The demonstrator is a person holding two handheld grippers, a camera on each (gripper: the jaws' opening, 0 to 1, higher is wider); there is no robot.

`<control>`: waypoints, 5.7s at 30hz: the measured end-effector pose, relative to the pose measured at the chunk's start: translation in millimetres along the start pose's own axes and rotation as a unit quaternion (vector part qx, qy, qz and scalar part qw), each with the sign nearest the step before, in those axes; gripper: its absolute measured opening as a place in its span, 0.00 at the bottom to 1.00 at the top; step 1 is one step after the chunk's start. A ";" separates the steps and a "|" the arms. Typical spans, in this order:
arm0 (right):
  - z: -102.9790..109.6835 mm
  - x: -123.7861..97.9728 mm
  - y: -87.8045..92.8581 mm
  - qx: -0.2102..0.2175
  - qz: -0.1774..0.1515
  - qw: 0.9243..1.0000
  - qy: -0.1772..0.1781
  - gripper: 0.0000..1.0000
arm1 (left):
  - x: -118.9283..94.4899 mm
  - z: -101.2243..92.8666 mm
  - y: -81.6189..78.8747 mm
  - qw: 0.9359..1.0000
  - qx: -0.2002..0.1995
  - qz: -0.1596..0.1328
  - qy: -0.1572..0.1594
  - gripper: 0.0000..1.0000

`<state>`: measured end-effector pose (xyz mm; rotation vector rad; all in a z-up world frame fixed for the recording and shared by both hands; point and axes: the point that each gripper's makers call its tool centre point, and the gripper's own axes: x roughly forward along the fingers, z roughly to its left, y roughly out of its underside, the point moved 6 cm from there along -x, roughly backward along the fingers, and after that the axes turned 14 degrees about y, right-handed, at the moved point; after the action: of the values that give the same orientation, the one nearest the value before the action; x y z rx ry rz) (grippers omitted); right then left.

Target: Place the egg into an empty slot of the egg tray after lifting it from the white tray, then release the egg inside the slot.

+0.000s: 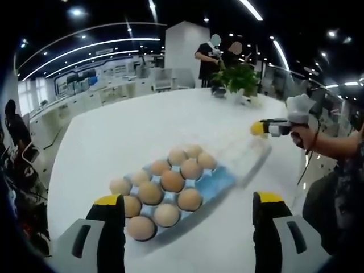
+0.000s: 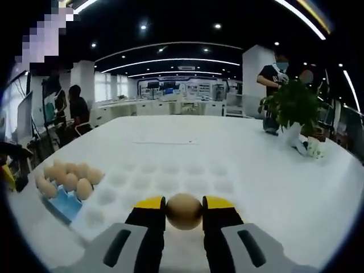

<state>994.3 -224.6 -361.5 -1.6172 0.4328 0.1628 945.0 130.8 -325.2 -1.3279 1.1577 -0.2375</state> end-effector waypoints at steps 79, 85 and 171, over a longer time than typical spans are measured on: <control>111.5 -8.2 5.6 0.002 0.102 0.983 -0.153 0.28 | -3.2 1.1 8.8 1.000 0.001 0.015 -0.006 0.93; 126.5 -12.0 5.6 -0.007 0.103 0.980 -0.173 0.28 | -1.9 1.0 8.0 1.000 0.001 0.013 -0.004 0.93; 228.6 -26.9 26.6 -0.129 0.031 0.933 -0.335 0.26 | -12.5 6.2 4.3 1.000 0.001 -0.002 -0.018 0.93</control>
<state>994.6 4.0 -399.5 -1.6852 -0.0730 0.8200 941.9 145.0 -323.6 -1.3265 1.1239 -0.2161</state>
